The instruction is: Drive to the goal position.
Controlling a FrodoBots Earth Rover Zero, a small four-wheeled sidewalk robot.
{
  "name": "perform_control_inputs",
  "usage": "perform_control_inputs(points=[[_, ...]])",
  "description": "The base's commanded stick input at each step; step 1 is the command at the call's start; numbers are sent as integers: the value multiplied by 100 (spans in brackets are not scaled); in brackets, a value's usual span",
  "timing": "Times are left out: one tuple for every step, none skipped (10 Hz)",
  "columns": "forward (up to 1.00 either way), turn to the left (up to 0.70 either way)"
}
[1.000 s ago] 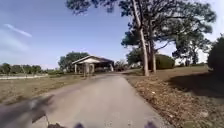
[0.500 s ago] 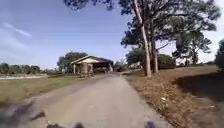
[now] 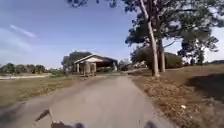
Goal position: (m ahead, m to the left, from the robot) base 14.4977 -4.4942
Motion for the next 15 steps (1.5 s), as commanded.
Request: perform_control_inputs(points=[[100,2],[100,2],[100,2],[100,3],[100,2],[100,3],[100,3],[100,3],[100,2],[100,3],[100,2],[100,3],[100,2],[100,3],[100,2]])
